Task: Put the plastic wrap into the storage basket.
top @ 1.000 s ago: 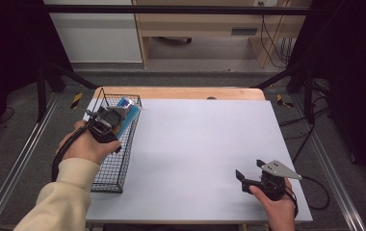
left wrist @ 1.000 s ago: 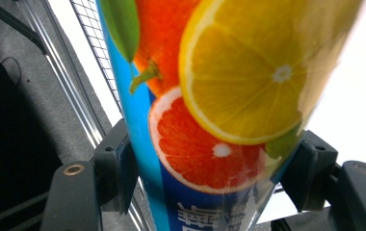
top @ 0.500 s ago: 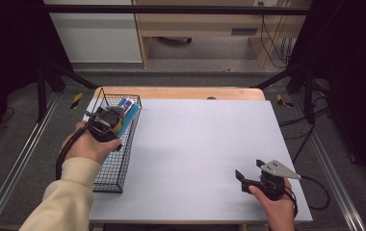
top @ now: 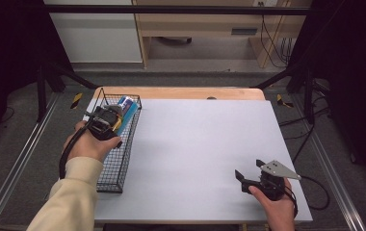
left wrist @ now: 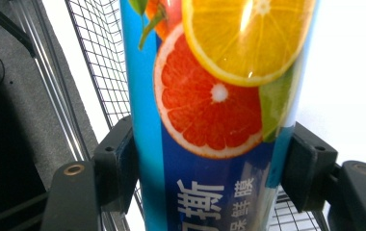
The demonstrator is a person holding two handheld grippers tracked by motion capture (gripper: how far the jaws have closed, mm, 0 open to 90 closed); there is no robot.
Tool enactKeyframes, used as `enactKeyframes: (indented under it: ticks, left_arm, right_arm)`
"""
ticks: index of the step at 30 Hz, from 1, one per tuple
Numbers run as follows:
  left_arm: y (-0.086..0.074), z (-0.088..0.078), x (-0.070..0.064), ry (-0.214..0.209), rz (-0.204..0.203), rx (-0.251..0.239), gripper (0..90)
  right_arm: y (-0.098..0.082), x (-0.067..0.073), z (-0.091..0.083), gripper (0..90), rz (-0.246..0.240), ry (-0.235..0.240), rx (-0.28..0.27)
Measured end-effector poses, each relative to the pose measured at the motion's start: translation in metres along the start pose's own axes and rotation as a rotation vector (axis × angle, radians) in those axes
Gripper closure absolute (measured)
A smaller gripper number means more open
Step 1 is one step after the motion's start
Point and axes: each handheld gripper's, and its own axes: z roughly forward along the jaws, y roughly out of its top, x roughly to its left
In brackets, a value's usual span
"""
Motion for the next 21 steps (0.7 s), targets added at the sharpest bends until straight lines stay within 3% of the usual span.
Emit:
enactKeyframes:
  ticks: [21]
  left_arm:
    - [0.009,0.021,-0.001,0.008,-0.008,0.036,32.2]
  right_arm:
    - [0.0,0.0,0.0,12.7,-0.002,0.004,0.002]
